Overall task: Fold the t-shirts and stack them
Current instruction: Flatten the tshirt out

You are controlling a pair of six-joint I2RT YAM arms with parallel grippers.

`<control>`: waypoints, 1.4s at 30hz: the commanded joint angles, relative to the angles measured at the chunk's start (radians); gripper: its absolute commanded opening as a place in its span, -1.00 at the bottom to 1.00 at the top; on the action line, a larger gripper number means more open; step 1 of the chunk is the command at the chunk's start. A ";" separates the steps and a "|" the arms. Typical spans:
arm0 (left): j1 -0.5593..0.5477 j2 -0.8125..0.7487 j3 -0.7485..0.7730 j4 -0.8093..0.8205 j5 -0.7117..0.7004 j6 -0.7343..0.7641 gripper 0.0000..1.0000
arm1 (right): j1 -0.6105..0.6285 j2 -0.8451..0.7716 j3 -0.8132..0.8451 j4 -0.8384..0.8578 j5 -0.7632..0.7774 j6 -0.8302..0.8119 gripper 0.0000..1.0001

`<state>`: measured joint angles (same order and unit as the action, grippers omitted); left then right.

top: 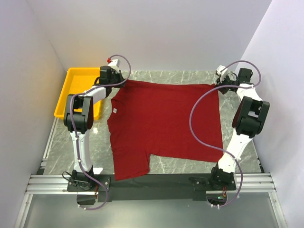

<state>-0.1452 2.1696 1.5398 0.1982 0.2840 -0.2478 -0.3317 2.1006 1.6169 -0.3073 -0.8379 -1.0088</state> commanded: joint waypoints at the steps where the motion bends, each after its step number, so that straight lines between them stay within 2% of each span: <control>1: -0.002 -0.062 0.019 0.037 0.017 0.016 -0.99 | -0.021 -0.050 0.020 -0.042 -0.046 -0.060 -1.00; 16: 0.006 -0.062 0.031 -0.006 -0.049 0.013 -0.99 | -0.061 -0.044 0.003 -0.001 -0.066 -0.020 -1.00; 21: 0.006 -0.065 0.023 0.006 -0.005 0.019 -0.99 | -0.063 -0.047 0.009 -0.045 -0.108 -0.057 -1.00; 30: 0.004 -0.086 -0.010 0.084 0.090 0.030 -0.99 | -0.053 -0.066 -0.006 -0.153 -0.142 -0.244 -1.00; 35: 0.004 -0.108 -0.047 0.148 0.110 0.045 -0.99 | -0.053 -0.083 -0.015 -0.130 -0.155 -0.225 -1.00; 42: 0.006 -0.097 -0.026 0.135 0.087 0.056 -0.99 | -0.056 -0.085 0.011 -0.101 -0.178 -0.185 -1.00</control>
<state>-0.1436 2.1189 1.4971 0.2909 0.3618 -0.2203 -0.3840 2.0758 1.6032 -0.4366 -0.9745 -1.2007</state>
